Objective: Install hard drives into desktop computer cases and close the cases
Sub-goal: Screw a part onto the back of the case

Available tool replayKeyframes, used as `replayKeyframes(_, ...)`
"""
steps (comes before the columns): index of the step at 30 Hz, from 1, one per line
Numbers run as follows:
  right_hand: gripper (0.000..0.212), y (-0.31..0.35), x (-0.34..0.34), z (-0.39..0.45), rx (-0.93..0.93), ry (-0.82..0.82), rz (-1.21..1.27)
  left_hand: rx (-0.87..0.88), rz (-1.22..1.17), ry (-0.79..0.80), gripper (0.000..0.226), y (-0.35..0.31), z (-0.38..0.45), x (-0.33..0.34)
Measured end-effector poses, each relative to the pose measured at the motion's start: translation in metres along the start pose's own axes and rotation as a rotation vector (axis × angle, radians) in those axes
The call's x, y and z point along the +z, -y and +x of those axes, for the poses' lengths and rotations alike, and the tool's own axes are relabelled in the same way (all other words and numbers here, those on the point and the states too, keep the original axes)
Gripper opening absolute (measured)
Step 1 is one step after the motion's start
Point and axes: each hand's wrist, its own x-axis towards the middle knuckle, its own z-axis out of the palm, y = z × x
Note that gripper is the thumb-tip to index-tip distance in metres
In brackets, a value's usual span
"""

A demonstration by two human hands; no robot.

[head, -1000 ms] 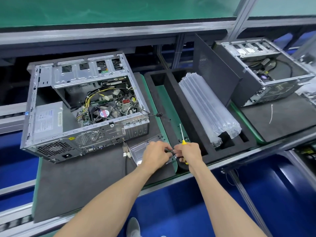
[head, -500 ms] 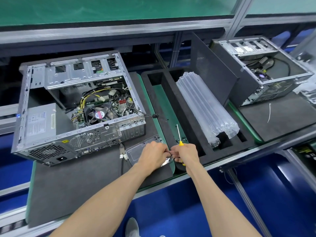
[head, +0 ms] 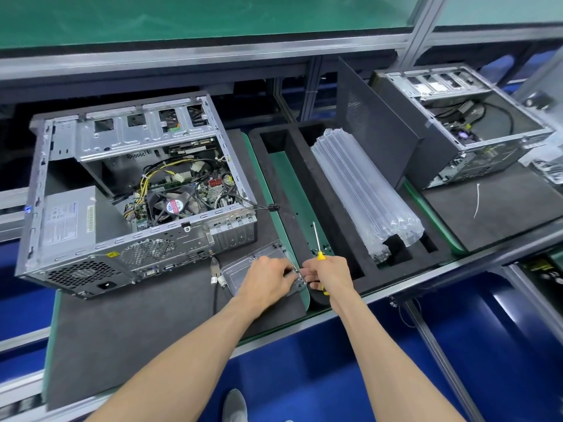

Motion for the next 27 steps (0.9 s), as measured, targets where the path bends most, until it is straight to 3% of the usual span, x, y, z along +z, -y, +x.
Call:
replayKeyframes(14, 0.016, 0.001, 0.001, -0.002, 0.006, 0.001, -0.001, 0.007, 0.167, 0.05, 0.037, -0.006, 0.004, 0.006)
replayKeyframes(21, 0.016, 0.001, 0.001, -0.005, -0.003, 0.009, -0.003, 0.0, 0.166, 0.008, 0.028, -0.011, 0.005, 0.005)
replayKeyframes(24, 0.017, 0.0, 0.001, -0.005, -0.012, 0.015, 0.015, -0.078, -0.059, -0.061, 0.019, -0.014, 0.003, -0.005)
replayKeyframes(27, 0.016, -0.001, 0.001, -0.004, -0.011, 0.026, 0.031, -0.327, -0.663, -0.133, 0.024, -0.007, 0.0, -0.025)
